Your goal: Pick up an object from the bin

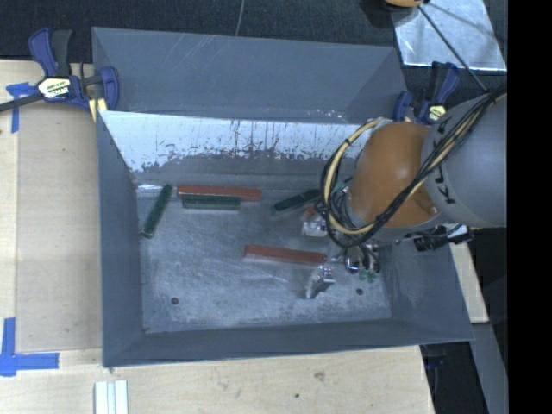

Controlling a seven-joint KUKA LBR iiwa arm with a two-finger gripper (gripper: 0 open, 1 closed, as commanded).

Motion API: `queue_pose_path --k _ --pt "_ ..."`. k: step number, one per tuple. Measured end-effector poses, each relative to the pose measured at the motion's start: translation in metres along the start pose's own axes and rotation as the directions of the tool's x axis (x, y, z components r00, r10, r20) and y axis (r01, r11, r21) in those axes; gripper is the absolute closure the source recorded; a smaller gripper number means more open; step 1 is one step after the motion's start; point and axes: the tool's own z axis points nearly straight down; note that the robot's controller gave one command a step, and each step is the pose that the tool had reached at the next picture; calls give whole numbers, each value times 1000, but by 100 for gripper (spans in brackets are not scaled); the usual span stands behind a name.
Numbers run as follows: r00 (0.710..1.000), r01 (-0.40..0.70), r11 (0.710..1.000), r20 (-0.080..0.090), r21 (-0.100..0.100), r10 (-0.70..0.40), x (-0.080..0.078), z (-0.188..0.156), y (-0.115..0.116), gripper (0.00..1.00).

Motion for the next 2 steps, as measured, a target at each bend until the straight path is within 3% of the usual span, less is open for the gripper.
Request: queue_pose_path --k 1,2 --pt "992 128 992 24 3 -128 -13 13 0 100" --pt "992 128 992 24 3 -128 -13 13 0 100"
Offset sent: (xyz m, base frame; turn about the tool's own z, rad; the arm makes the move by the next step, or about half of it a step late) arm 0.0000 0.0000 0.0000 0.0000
